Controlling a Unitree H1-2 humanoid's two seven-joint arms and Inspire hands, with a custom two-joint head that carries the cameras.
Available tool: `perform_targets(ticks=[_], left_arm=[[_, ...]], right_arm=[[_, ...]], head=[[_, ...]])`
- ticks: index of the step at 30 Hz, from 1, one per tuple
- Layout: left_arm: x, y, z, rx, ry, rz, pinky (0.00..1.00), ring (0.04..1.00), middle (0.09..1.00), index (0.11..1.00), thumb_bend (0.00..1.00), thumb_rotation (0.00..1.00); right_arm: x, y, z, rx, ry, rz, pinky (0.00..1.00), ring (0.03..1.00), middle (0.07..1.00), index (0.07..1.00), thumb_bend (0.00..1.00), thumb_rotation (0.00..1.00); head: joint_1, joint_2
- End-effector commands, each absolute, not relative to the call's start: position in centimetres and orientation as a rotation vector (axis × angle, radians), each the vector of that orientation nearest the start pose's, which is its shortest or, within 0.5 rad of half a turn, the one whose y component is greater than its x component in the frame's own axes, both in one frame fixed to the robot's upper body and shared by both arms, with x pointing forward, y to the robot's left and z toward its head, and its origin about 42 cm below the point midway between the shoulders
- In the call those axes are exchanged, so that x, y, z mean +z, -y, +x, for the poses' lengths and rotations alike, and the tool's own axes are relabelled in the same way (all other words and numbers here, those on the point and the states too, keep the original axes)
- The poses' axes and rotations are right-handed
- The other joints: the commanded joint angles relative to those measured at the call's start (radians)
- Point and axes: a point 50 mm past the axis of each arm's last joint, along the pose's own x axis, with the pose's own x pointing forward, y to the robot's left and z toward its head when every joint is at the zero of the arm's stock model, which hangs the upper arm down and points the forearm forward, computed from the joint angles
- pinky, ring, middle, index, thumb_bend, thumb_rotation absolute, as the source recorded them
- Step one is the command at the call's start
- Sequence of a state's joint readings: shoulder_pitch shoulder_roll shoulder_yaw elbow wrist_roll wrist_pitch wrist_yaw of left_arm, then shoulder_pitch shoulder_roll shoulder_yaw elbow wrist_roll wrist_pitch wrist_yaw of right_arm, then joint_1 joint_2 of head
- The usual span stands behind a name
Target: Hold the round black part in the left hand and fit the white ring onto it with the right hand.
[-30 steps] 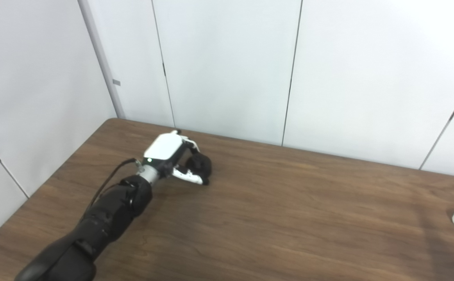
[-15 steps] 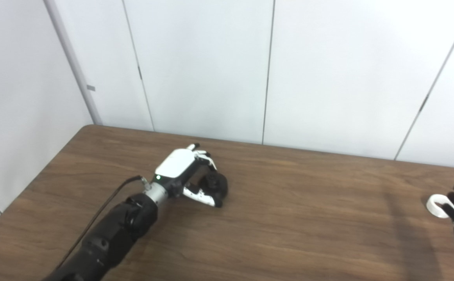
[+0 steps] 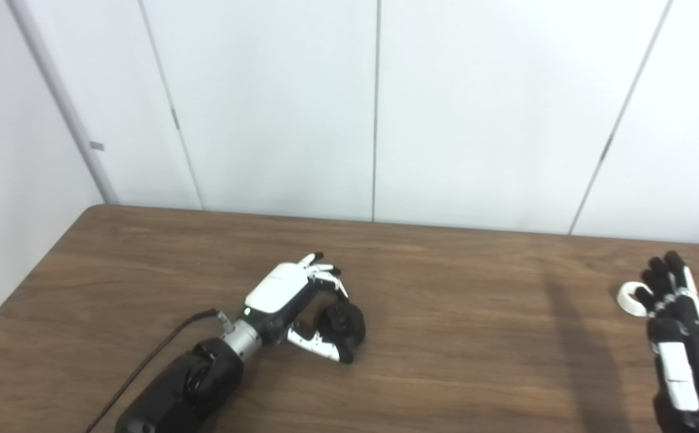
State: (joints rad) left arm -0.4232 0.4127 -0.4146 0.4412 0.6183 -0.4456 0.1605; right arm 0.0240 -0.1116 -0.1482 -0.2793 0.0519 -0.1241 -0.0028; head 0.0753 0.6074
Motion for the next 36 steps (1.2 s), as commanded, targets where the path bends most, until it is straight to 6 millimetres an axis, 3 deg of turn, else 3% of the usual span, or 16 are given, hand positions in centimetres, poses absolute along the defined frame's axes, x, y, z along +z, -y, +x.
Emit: perform_targets(ticks=[1, 16, 24, 36], left_arm=[[13.8, -22.7, 39.2, -0.482, 0.548, 1.004, 1.0, 0.861, 0.66, 0.481, 0.52, 0.06], [13.3, -19.5, 35.5, -0.625, 0.595, 0.942, 1.0, 0.877, 0.663, 0.48, 0.52, 0.06], [13.1, -19.3, 34.7, -0.653, 0.594, 0.936, 1.0, 0.897, 0.675, 0.481, 0.52, 0.06], [12.9, -20.6, 35.1, -0.63, 0.578, 0.962, 1.0, 0.934, 0.703, 0.481, 0.52, 0.06]], right_arm=[[19.7, 27.4, 26.9, -0.113, 0.48, -0.09, 0.95, 0.955, 0.959, 0.971, 0.56, 0.82], [20.6, 26.3, 26.6, -0.137, 0.5, -0.102, 0.94, 0.959, 0.962, 0.977, 0.58, 0.81], [21.2, 26.1, 26.4, -0.153, 0.514, -0.128, 0.94, 0.956, 0.961, 0.981, 0.59, 0.82], [21.4, 26.2, 26.1, -0.194, 0.508, -0.152, 0.98, 0.956, 0.959, 0.977, 0.64, 0.81]], head=[[-0.011, 0.002], [-0.106, 0.029], [-0.161, 0.031], [-0.211, 0.021]])
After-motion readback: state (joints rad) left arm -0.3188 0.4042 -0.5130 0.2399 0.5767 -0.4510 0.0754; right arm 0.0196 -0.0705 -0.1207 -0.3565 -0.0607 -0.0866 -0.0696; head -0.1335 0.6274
